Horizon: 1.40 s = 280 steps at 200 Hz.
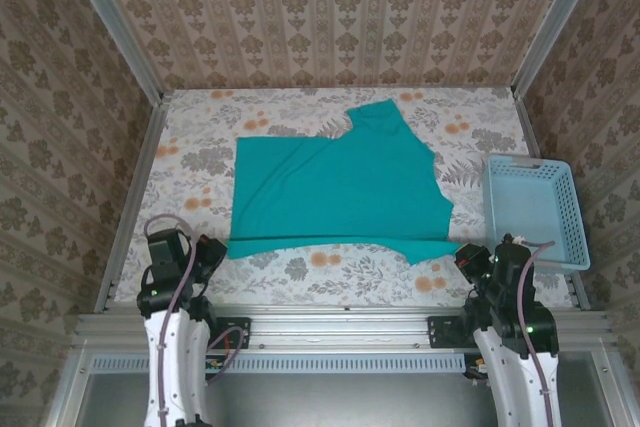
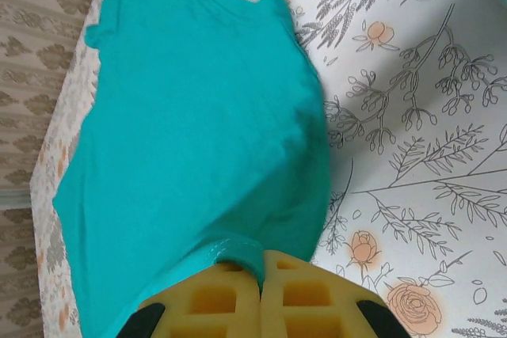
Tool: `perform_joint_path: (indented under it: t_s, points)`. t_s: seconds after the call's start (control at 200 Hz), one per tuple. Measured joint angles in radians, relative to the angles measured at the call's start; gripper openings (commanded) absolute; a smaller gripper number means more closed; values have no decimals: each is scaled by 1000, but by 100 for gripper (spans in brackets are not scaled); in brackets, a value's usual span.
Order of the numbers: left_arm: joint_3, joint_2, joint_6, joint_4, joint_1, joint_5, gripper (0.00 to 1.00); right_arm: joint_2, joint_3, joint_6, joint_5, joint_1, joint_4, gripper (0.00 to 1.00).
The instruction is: Fold the inside-out t-shirt
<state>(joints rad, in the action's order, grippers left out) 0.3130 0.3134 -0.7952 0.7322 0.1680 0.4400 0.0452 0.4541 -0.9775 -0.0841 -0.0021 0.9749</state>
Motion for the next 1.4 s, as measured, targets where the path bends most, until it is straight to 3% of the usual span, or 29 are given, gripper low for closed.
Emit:
perform_joint_path:
  t_s: [0.235, 0.425, 0.66, 0.86, 1.4]
  points:
    - [0, -125, -33, 124, 3, -19, 0, -26, 57, -14, 30, 0, 77, 0]
    - [2, -122, -34, 155, 3, -22, 0, -9, 57, 6, 25, 0, 73, 0]
    - [35, 171, -6, 14, -31, -37, 0, 306, 78, 123, 23, 0, 32, 0]
    - [64, 373, -6, -121, -165, -110, 0, 426, 111, 184, 30, 0, -77, 0]
    - [117, 541, -6, -276, -255, -240, 0, 585, 114, 246, 66, 32, -206, 0]
